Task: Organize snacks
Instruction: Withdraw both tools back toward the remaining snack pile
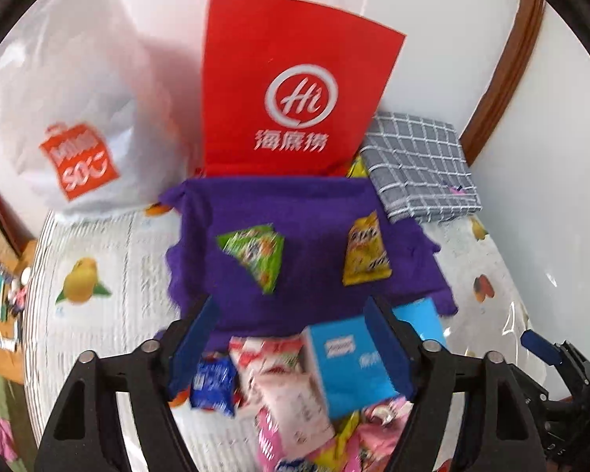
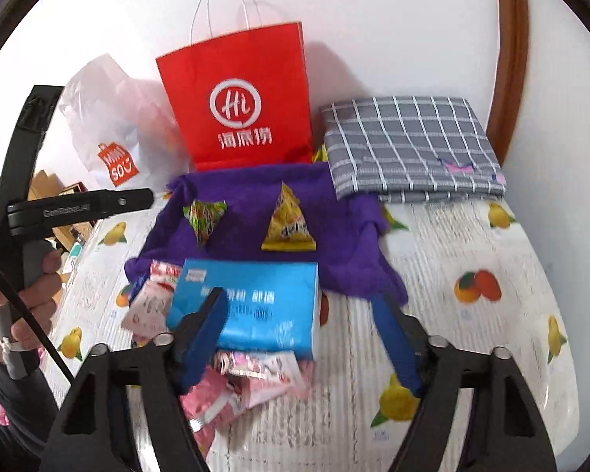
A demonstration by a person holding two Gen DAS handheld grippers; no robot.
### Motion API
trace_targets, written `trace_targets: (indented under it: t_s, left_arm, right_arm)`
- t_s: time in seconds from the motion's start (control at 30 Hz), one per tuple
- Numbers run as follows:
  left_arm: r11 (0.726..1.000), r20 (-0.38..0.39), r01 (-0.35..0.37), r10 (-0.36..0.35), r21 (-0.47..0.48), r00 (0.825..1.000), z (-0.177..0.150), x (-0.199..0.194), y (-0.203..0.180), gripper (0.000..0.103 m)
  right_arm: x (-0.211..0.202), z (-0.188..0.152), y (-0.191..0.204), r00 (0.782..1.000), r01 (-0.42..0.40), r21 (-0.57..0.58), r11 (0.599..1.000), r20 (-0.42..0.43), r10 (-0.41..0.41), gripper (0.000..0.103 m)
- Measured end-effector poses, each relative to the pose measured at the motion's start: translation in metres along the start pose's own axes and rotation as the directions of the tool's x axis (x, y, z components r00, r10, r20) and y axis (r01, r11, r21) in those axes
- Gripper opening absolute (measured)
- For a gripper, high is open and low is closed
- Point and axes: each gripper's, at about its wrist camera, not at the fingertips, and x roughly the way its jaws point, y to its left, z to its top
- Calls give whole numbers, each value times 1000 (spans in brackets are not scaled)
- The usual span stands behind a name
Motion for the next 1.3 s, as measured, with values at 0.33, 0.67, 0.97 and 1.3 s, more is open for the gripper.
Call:
trace_targets:
  t_s: [0.33, 0.67, 0.97, 1.3]
  left_arm:
    - [1000, -46, -15, 14, -21, 999, -50, 4, 21, 78]
    - [999, -55, -25, 23, -40, 998, -70, -2, 37, 78]
    - [999, -54, -14, 12, -30, 998, -82, -8, 36, 78]
    - [1000, -56, 1, -2, -24, 998, -94, -10, 27, 78]
  right_arm:
    - [44, -49, 9, 989, -98, 34, 995, -106, 101, 70]
    - [65, -53, -3, 983, -129, 119, 984, -116, 143, 10]
    - [6, -66, -3, 991, -134, 92, 987, -4, 135, 3]
    - [-30, -111, -27, 996, -88, 93, 992, -21, 90, 2]
